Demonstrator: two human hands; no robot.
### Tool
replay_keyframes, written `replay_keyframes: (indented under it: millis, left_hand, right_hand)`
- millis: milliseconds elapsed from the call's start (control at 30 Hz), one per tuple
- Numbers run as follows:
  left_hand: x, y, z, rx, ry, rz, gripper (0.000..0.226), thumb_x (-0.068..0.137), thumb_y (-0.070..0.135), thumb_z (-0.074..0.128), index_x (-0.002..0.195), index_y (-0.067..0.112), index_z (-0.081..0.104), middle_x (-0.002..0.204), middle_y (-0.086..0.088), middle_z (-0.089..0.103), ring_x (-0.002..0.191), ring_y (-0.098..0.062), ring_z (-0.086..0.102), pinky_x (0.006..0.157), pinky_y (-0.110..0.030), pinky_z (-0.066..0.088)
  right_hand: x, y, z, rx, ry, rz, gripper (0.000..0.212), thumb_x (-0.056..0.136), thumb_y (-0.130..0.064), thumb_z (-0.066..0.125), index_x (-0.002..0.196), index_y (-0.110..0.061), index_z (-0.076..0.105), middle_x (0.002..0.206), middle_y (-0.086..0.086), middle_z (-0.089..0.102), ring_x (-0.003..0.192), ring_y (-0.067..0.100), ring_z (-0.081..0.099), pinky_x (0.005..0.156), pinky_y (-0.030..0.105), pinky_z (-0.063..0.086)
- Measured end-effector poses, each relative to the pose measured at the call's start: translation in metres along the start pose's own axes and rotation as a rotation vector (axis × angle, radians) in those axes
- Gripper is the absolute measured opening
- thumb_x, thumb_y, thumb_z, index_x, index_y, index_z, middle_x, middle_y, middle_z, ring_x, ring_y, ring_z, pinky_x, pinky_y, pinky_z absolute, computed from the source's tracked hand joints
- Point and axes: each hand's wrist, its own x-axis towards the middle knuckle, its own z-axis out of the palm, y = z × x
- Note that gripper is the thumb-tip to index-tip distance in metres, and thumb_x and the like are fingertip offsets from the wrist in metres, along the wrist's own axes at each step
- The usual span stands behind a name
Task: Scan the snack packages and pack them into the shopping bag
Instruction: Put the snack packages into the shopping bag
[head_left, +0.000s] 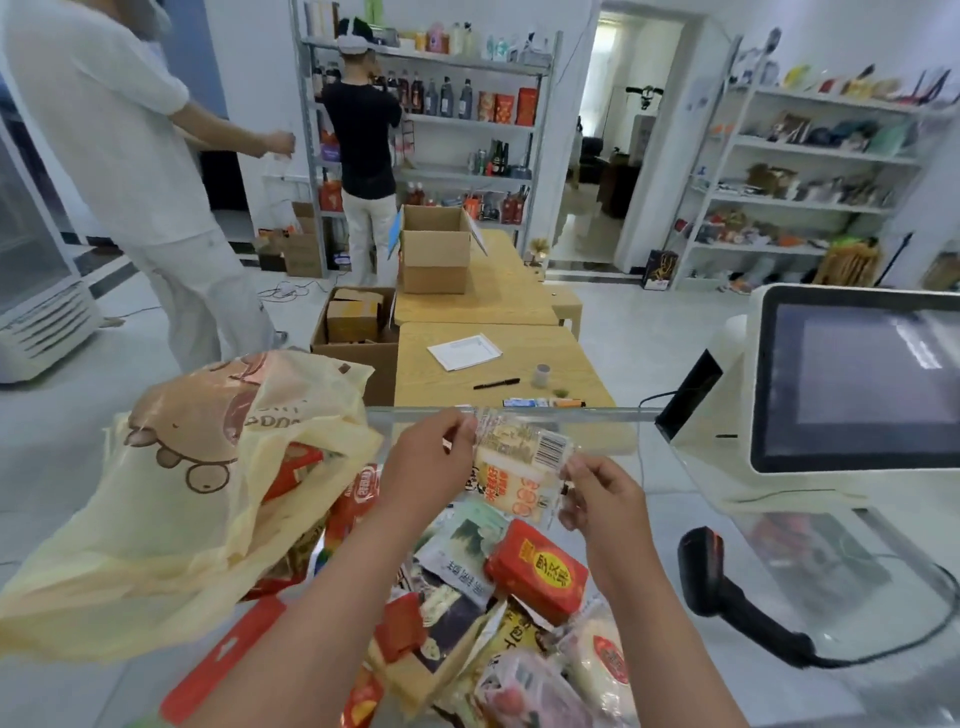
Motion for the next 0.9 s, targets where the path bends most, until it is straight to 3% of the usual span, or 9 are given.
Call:
replay_keyframes:
  millis: [200, 333, 367, 433, 500, 600, 733, 800, 900]
  left_hand:
    - [-0.005, 0.038, 0.064, -0.043, -0.111, -0.081, 0.026, 0.100, 0.036, 0.042, 0.088, 0.021, 0.059, 0.074, 0.000, 0.062, 0.066, -0.017, 0.059, 0.063, -0.033, 0.051]
    - [-0.011, 0.062, 0.098, -0.837, -0.226, -0.533, 0.042, 0.097, 0.051, 0.041, 0.096, 0.016, 0.065, 0.061, -0.003, 0.062, 0.057, -0.015, 0.064, 0.065, -0.033, 0.055]
    - [-0.015, 0.064, 0.108, -1.053, -0.243, -0.574, 0.051, 0.095, 0.056, 0.039, 0.101, 0.012, 0.066, 0.064, -0.005, 0.065, 0.063, -0.017, 0.066, 0.072, -0.036, 0.054]
    - [-0.026, 0.059, 0.133, -1.226, -0.286, -0.581, 0.059, 0.091, 0.058, 0.043, 0.112, 0.007, 0.065, 0.096, -0.015, 0.072, 0.092, -0.028, 0.068, 0.091, -0.045, 0.050]
    - [-0.038, 0.062, 0.155, -1.233, -0.315, -0.574, 0.047, 0.089, 0.043, 0.056, 0.122, 0.009, 0.059, 0.115, -0.022, 0.066, 0.103, -0.036, 0.064, 0.098, -0.052, 0.044]
    - [-0.040, 0.065, 0.179, -1.196, -0.160, -0.635, 0.029, 0.085, 0.014, 0.067, 0.112, 0.016, 0.055, 0.101, -0.017, 0.068, 0.082, -0.027, 0.067, 0.084, -0.042, 0.054]
    - [-0.035, 0.065, 0.195, -1.146, -0.103, -0.658, 0.025, 0.088, 0.007, 0.066, 0.105, 0.019, 0.052, 0.099, -0.010, 0.071, 0.084, -0.019, 0.069, 0.084, -0.037, 0.055]
    - [-0.033, 0.067, 0.202, -1.147, -0.085, -0.663, 0.024, 0.088, 0.006, 0.065, 0.100, 0.021, 0.051, 0.089, -0.005, 0.072, 0.075, -0.015, 0.070, 0.073, -0.031, 0.057]
    - [-0.032, 0.066, 0.215, -1.175, -0.070, -0.681, 0.025, 0.088, 0.006, 0.066, 0.106, 0.018, 0.054, 0.095, -0.008, 0.072, 0.080, -0.020, 0.070, 0.061, -0.028, 0.059]
  right_hand:
    - [0.014, 0.008, -0.060, 0.076, -0.001, 0.129, 0.018, 0.098, -0.008, 0.048, 0.086, 0.002, 0.056, 0.056, 0.009, 0.050, 0.042, 0.015, 0.046, 0.044, 0.030, 0.047]
    - [0.022, 0.014, -0.094, 0.225, 0.000, 0.207, 0.015, 0.099, -0.010, 0.048, 0.088, -0.001, 0.053, 0.062, 0.013, 0.059, 0.046, 0.018, 0.054, 0.049, 0.030, 0.053]
    - [0.023, 0.014, -0.099, 0.255, -0.017, 0.220, 0.015, 0.099, -0.010, 0.048, 0.088, -0.001, 0.053, 0.060, 0.010, 0.062, 0.048, 0.019, 0.058, 0.051, 0.031, 0.055]
    - [0.024, 0.015, -0.105, 0.270, -0.048, 0.248, 0.015, 0.099, -0.010, 0.048, 0.088, -0.001, 0.054, 0.059, 0.006, 0.064, 0.053, 0.022, 0.063, 0.054, 0.031, 0.057]
    - [0.026, 0.019, -0.111, 0.223, -0.067, 0.283, 0.014, 0.097, -0.008, 0.050, 0.089, 0.001, 0.057, 0.067, 0.010, 0.063, 0.056, 0.024, 0.064, 0.050, 0.031, 0.055]
    - [0.032, 0.025, -0.124, 0.117, -0.072, 0.327, 0.015, 0.096, -0.008, 0.053, 0.092, 0.004, 0.061, 0.073, 0.013, 0.058, 0.056, 0.023, 0.060, 0.043, 0.028, 0.047]
    - [0.038, 0.025, -0.141, 0.062, -0.048, 0.365, 0.011, 0.093, -0.006, 0.057, 0.087, 0.001, 0.062, 0.071, 0.012, 0.059, 0.051, 0.019, 0.058, 0.040, 0.024, 0.040]
    - [0.040, 0.023, -0.147, 0.037, -0.059, 0.375, 0.010, 0.092, -0.006, 0.058, 0.088, 0.002, 0.063, 0.072, 0.012, 0.061, 0.048, 0.018, 0.058, 0.039, 0.023, 0.039]
    - [0.044, 0.022, -0.160, -0.065, -0.048, 0.365, 0.011, 0.092, -0.006, 0.057, 0.087, 0.000, 0.064, 0.075, 0.013, 0.064, 0.046, 0.016, 0.057, 0.038, 0.023, 0.037]
